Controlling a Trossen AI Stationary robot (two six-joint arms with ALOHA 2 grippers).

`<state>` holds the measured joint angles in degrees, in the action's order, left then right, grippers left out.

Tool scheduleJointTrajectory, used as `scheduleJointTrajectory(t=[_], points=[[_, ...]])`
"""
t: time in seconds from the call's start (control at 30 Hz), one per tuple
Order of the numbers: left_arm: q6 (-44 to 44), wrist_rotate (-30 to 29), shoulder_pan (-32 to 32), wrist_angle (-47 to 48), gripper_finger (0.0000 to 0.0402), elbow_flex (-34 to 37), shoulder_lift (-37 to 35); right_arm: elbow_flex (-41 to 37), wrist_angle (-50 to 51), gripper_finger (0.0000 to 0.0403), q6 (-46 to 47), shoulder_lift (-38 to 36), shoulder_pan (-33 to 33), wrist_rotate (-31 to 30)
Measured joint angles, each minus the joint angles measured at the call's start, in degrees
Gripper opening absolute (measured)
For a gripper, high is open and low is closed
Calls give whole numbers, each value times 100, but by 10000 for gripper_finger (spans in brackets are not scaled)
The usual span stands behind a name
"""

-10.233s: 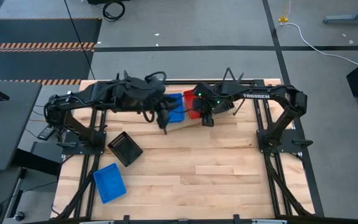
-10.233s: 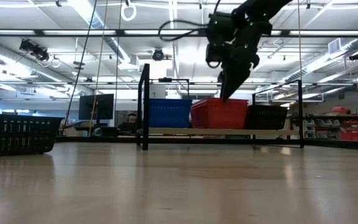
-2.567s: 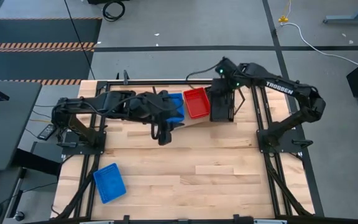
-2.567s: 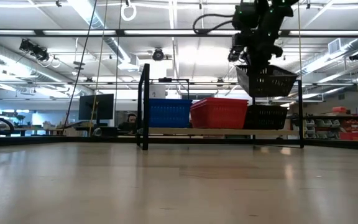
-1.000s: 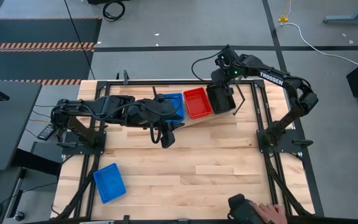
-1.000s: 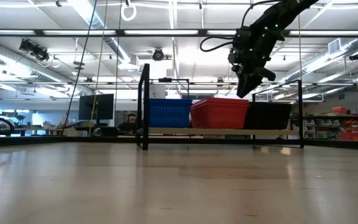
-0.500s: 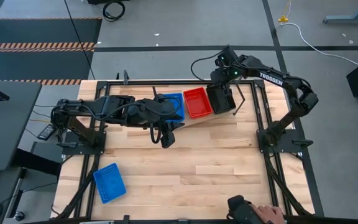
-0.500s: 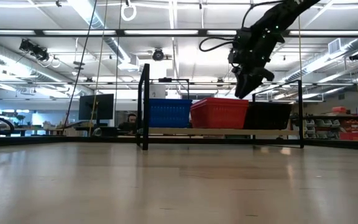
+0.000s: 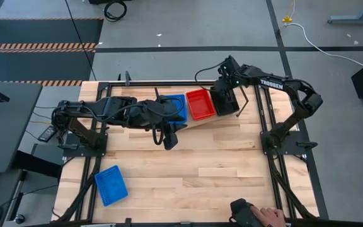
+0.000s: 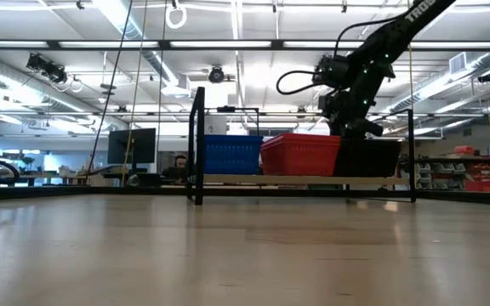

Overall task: Stack baskets on shelf by color
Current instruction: Stack the black bin on the stacked black bins on the shelf

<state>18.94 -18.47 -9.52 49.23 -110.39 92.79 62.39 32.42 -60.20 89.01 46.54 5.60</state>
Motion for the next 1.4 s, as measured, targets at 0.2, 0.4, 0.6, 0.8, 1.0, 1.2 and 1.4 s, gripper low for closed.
scheduleJointTrajectory(t=[0.2,0.4,0.6,0.8,1.0,1.2,1.4], points=[[2,0,2,39,117,0,0,-268,-613,151,0,0,0,-96],[2,-1,2,39,117,0,0,-437,-1031,151,0,0,0,-117],[-4,1,37,42,117,0,0,-46,-918,152,214,-9,-107,-511],[-4,-1,48,39,117,0,0,655,-518,152,364,-27,-254,-710],[-4,-1,46,39,117,0,0,1235,420,153,1361,-134,-390,-688],[-2,-208,46,37,117,0,0,1305,1602,153,2426,-236,-470,-365],[0,-213,46,35,117,0,0,820,1601,146,2579,-164,-465,-94]])
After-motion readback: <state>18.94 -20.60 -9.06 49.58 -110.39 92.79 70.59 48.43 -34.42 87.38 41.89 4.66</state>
